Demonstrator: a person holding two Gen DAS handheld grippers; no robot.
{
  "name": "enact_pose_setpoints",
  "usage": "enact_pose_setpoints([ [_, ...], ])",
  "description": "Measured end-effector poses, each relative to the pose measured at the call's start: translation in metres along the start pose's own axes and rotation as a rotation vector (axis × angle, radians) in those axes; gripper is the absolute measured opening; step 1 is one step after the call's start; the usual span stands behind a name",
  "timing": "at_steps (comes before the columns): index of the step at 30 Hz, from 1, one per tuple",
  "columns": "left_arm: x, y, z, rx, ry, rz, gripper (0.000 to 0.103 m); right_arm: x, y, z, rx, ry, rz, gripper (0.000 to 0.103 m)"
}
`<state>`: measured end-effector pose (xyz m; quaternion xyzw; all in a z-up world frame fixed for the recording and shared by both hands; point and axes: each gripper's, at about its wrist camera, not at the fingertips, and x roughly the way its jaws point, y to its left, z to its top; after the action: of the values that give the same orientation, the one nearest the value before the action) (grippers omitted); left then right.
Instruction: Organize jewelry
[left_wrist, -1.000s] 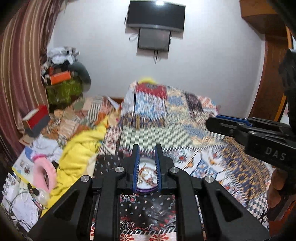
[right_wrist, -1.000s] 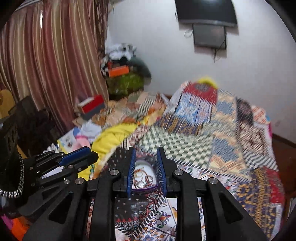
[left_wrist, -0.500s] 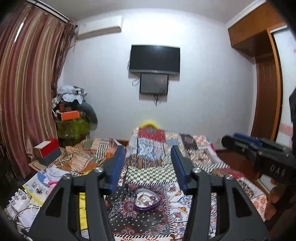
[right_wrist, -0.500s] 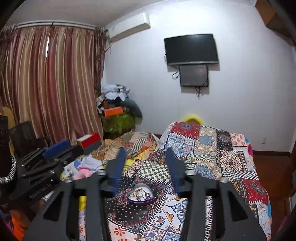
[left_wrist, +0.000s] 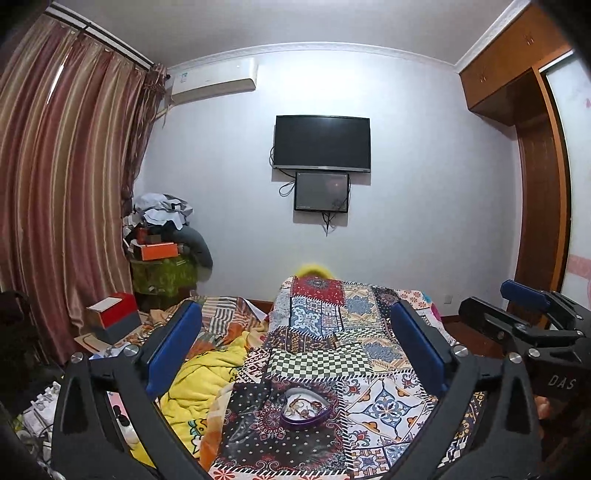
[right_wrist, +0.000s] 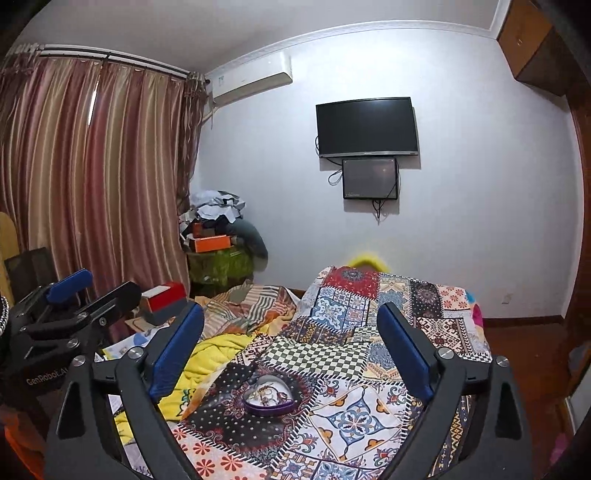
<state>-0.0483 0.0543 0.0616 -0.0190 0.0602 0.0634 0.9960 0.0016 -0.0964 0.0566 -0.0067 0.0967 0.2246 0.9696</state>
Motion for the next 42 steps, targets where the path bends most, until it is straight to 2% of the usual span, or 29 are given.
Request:
enact_pose_setpoints([
  [25,0.010,0.001,-0.008,-0.010,0.035,0.023,0.103,-0.006,0.000,-0.003,0.014,0.037,-0.008,0.096],
  [42,0.016,0.003,-0.011,-0.028,0.056,0.011,0.103,-0.005,-0.001,-0.002,0.012,0.052,-0.008,0.096],
])
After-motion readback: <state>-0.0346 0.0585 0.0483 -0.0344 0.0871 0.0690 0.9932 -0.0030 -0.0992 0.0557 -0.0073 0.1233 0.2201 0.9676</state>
